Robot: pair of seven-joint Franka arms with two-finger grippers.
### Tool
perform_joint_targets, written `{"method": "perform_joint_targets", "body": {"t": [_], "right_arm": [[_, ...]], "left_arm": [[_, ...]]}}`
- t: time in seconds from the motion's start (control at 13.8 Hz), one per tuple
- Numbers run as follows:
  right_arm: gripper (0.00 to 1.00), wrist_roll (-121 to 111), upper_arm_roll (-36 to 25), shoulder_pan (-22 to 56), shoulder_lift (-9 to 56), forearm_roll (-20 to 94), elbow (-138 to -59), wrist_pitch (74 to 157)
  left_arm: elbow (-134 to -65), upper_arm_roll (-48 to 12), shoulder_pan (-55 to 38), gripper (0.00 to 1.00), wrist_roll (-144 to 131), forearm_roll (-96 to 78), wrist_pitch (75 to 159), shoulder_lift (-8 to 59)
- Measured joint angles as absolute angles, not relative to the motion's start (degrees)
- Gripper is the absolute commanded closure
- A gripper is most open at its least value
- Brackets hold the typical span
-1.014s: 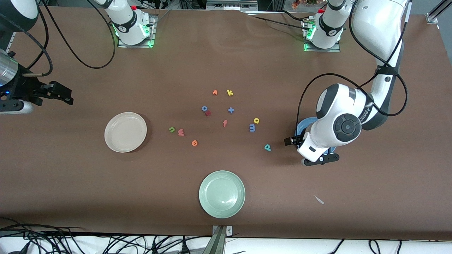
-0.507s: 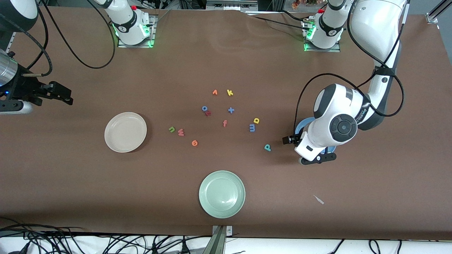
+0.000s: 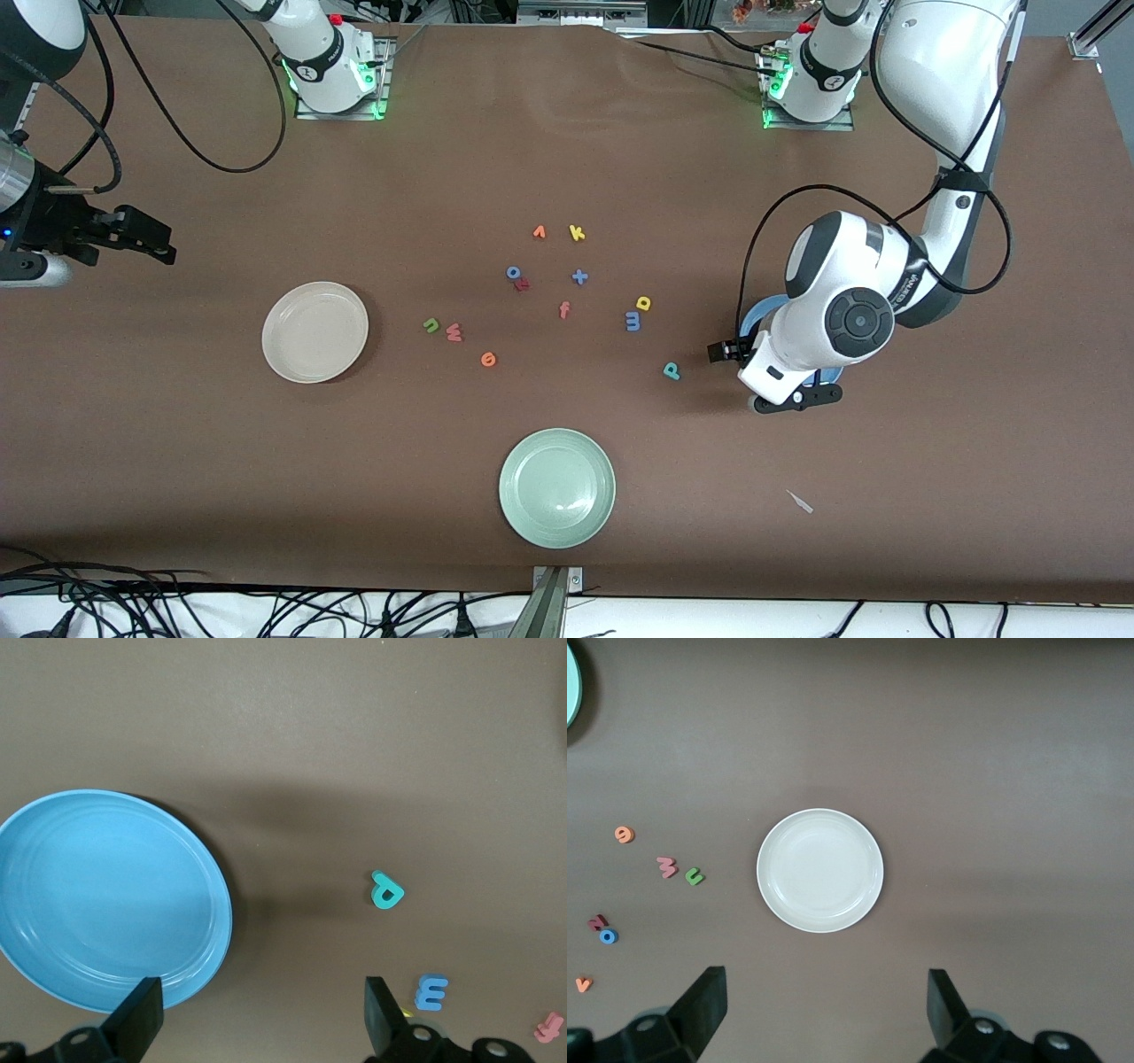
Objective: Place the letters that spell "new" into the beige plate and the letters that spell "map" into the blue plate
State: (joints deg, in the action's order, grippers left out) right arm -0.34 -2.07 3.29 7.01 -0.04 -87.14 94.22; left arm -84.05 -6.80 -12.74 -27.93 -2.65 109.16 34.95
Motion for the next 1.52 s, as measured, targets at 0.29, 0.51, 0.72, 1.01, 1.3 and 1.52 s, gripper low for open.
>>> {"method": "perform_joint_targets", "body": {"t": [0.29, 0.51, 0.72, 1.01, 1.3, 1.52], "right_arm": [[0.00, -0.34, -2.07, 3.29, 7.01, -0.04, -87.13, 94.22], [0.00, -0.35, -2.07, 3.29, 7.01, -0.04, -87.13, 94.22], [0.00, -0.34, -2.07, 3.29, 7.02, -0.04, -87.13, 94.22], [0.00, -0.47, -2.05, 3.30, 7.06, -0.04, -87.14, 94.09], [0.00, -0.49, -2.02, 3.30, 7.22, -0.04, -87.13, 93.84], [0.00, -0.49, -1.42, 3.51, 7.25, -0.02, -87.13, 93.81]], "left_arm": [[-84.14, -6.97, -14.03, 0.00, -27.94, -2.65, 109.30, 36.79], [-84.15, -7.08, -15.82, 0.00, -28.18, -2.65, 112.90, 38.63], [-84.18, -7.12, -18.01, 0.00, -28.76, -2.65, 115.22, 39.82], [-84.29, -7.12, -21.03, 0.06, -28.79, -2.63, 119.47, 42.48], [-84.37, -6.73, -21.76, 0.16, -28.73, 0.90, 124.95, 45.31], [-84.38, -6.59, -21.73, 0.28, -28.73, 4.66, 125.99, 47.52]]}}
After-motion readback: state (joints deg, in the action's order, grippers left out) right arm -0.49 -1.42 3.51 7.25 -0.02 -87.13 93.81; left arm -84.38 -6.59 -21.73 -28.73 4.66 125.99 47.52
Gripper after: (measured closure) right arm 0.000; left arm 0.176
